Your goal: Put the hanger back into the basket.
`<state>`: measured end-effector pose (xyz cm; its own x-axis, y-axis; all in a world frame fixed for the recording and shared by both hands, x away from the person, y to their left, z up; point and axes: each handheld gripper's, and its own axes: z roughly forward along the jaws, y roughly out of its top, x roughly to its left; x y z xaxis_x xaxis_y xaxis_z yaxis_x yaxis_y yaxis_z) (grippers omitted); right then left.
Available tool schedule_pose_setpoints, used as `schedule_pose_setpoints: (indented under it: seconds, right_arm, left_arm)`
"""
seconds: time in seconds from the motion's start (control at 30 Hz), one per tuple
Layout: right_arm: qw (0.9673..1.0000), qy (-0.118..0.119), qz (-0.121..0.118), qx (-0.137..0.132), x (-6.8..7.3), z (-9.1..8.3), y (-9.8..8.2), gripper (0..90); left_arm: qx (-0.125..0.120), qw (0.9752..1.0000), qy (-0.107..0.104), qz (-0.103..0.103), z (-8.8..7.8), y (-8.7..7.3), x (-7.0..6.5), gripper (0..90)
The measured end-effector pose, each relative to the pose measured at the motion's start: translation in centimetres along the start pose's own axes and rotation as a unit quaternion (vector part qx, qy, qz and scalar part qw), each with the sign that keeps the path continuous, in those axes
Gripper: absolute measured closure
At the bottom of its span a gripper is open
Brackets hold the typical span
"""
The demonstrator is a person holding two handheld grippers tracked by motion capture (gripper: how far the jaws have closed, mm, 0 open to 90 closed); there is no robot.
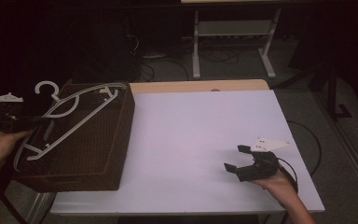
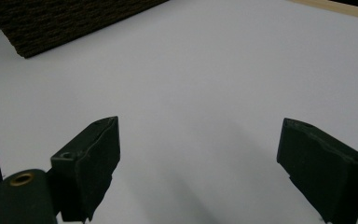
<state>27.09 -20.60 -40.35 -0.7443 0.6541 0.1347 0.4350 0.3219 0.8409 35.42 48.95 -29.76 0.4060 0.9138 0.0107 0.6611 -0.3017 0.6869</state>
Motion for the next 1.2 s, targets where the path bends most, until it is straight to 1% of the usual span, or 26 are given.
schedule_pose_setpoints:
  seconds: [0.07, 0.1, 0.13, 0.17, 0.2, 0.27, 0.33, 0.43, 0.5, 0.63, 0.73, 0.77, 0.8, 0.9, 0.97, 1.07, 1.13, 1.2]
  right_arm:
    - [1.0000, 0.000, -0.001, -0.001, 0.0, 0.0, 0.0, 12.6]
    - [1.0000, -0.001, 0.000, 0.000, 0.1, 0.0, 0.0, 12.5]
    - [1.0000, 0.000, -0.002, 0.000, 0.0, 0.0, 0.0, 12.6]
    - [1.0000, -0.001, -0.002, 0.000, 0.1, 0.0, 0.0, 12.5]
    - [1.0000, -0.001, -0.002, 0.000, 0.1, -0.1, 0.0, 12.6]
    - [1.0000, -0.001, -0.002, -0.001, 0.0, -0.1, 0.1, 12.6]
    - [1.0000, -0.001, -0.002, -0.002, 0.0, -0.1, 0.1, 12.6]
    - [1.0000, -0.001, -0.001, -0.003, 0.0, -0.2, 0.1, 12.6]
    - [1.0000, -0.001, -0.002, -0.003, 0.0, -0.2, 0.1, 12.6]
    - [1.0000, -0.002, -0.001, -0.006, -0.1, -0.3, 0.2, 12.5]
    - [1.0000, -0.002, 0.001, -0.010, -0.1, -0.4, 0.4, 12.5]
    - [0.9999, -0.003, -0.001, -0.012, -0.1, -0.5, 0.4, 12.5]
    - [0.9999, -0.004, -0.002, -0.014, -0.1, -0.6, 0.5, 12.5]
    - [0.9998, -0.005, -0.001, -0.020, -0.2, -0.8, 0.7, 12.5]
    - [0.9997, -0.006, -0.001, -0.022, -0.3, -0.9, 0.8, 12.5]
    - [0.9996, -0.010, 0.001, -0.028, -0.4, -1.1, 1.1, 12.5]
    - [0.9994, -0.012, 0.000, -0.033, -0.5, -1.3, 1.3, 12.4]
    - [0.9993, -0.013, -0.001, -0.036, -0.5, -1.5, 1.5, 12.2]
  left_arm:
    - [-0.002, 1.0000, 0.001, 0.005, 0.2, 0.0, 0.1, 82.3]
    - [-0.006, 1.0000, -0.003, 0.000, 0.2, -0.1, 0.1, 81.8]
    - [-0.013, 0.9999, -0.005, -0.003, 0.2, -0.2, 0.2, 78.8]
    - [-0.022, 0.9997, -0.003, -0.007, 0.1, -0.2, 0.3, 73.2]
    - [-0.025, 0.9996, -0.005, -0.013, 0.0, -0.2, 0.4, 66.5]
    - [-0.030, 0.9994, -0.011, -0.015, 0.0, -0.2, 0.4, 65.2]
    - [-0.032, 0.9992, -0.016, -0.016, -0.1, -0.2, 0.4, 62.0]
    - [-0.044, 0.9985, -0.026, -0.020, -0.2, 0.0, 0.1, 57.2]
    - [-0.057, 0.9973, -0.039, -0.027, -0.2, 0.2, -0.2, 53.9]
    - [-0.074, 0.9951, -0.057, -0.031, -0.1, 0.8, -1.1, 45.3]
    - [-0.087, 0.9934, -0.069, -0.029, 0.1, 1.3, -1.9, 40.1]
    - [-0.093, 0.9924, -0.075, -0.030, 0.1, 1.4, -2.3, 39.0]
    - [-0.098, 0.9916, -0.081, -0.024, 0.1, 1.6, -2.6, 37.6]
    - [-0.110, 0.9883, -0.102, -0.024, 0.2, 2.1, -3.8, 34.6]
    - [-0.117, 0.9869, -0.110, -0.018, 0.2, 2.4, -4.5, 30.9]
    - [-0.132, 0.9838, -0.121, -0.011, 0.2, 2.8, -5.7, 27.8]
    - [-0.144, 0.9809, -0.131, -0.010, 0.3, 3.0, -6.5, 24.7]
    - [-0.156, 0.9771, -0.145, -0.011, 0.3, 3.1, -7.2, 21.9]
